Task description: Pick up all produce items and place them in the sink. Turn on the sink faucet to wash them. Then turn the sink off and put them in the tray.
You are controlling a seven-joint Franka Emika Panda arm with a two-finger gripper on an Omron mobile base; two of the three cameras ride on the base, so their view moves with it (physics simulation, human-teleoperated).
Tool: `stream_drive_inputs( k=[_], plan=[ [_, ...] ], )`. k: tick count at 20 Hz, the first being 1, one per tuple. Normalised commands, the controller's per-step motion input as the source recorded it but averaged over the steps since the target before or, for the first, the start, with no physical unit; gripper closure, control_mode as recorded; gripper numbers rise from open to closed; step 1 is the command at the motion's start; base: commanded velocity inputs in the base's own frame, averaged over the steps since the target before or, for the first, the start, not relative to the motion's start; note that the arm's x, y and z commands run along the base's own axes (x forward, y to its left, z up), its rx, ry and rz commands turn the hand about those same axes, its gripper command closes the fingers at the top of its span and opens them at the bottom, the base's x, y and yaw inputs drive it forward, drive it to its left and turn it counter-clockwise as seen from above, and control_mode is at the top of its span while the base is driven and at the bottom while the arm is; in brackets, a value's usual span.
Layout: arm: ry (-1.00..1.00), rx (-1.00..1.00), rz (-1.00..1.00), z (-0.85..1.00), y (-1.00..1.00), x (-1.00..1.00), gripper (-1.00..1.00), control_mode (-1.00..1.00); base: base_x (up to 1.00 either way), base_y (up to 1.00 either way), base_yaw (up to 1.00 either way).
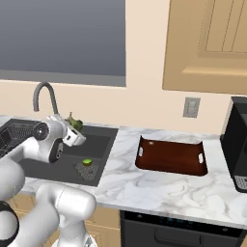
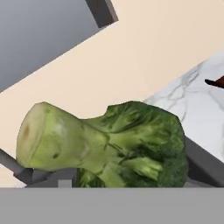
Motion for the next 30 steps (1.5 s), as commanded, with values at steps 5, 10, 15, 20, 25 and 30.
stream_drive_inputs(
  k=[5,10,15,20,25,30],
  plan=[
    [0.02,0.01,-0.05,0.76,-0.18,-0.26,1.00,-1.00,0.00,0.00,0.00],
    [0.05,0.03,-0.05,0.46,-0.24,-0.36,1.00,-1.00,0.00,0.00,0.00],
    [0.07,0.05,-0.07,0.22,-0.33,-0.45,1.00,-1.00,0.00,0.00,0.00],
    [0.08,0.07,-0.11,0.15,-0.45,-0.35,1.00,-1.00,0.00,0.00,0.00],
    [0.07,0.08,-0.11,0.04,-0.57,-0.19,1.00,-1.00,0.00,0.00,0.00],
    [0.07,0.08,-0.11,0.00,-0.60,-0.04,1.00,-1.00,0.00,0.00,0.00]
  ],
)
